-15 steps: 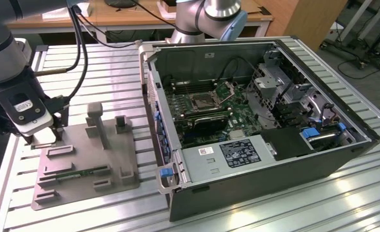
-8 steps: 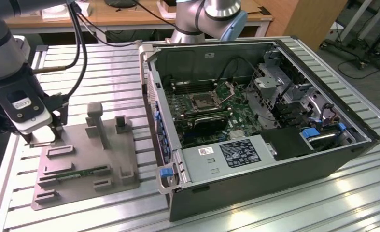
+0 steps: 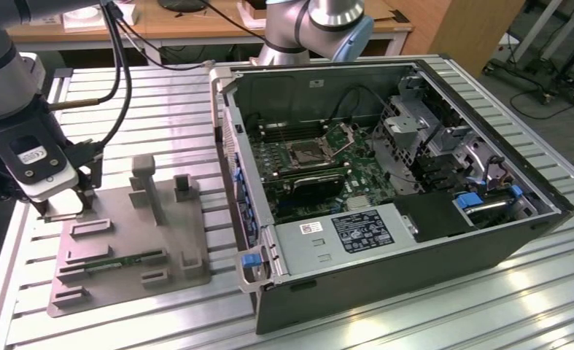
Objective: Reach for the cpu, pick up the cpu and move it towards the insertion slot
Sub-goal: 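Pick up the cpu and move it towards the insertion slot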
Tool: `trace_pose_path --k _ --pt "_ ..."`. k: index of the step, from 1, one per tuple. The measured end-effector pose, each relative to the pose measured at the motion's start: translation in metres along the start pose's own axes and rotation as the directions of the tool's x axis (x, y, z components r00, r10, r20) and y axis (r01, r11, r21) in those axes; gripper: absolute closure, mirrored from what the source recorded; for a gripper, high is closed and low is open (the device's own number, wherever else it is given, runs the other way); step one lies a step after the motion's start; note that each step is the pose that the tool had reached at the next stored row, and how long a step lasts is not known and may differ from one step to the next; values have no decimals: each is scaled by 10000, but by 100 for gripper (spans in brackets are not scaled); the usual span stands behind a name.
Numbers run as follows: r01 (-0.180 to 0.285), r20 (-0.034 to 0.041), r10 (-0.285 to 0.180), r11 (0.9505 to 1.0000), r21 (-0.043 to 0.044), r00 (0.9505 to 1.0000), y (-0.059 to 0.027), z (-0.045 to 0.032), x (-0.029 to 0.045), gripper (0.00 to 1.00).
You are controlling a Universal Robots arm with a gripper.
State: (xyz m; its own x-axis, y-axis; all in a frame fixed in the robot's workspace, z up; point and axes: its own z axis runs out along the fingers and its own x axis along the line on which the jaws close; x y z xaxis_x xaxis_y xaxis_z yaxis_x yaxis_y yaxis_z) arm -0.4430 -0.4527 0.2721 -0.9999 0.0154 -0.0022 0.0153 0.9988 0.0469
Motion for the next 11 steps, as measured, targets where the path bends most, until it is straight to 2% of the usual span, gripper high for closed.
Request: trace_pose_path --k 6,11 --pt "0 0 0 10000 0 10000 0 -5 0 45" --pt "0 0 0 10000 0 10000 2 -50 0 45"
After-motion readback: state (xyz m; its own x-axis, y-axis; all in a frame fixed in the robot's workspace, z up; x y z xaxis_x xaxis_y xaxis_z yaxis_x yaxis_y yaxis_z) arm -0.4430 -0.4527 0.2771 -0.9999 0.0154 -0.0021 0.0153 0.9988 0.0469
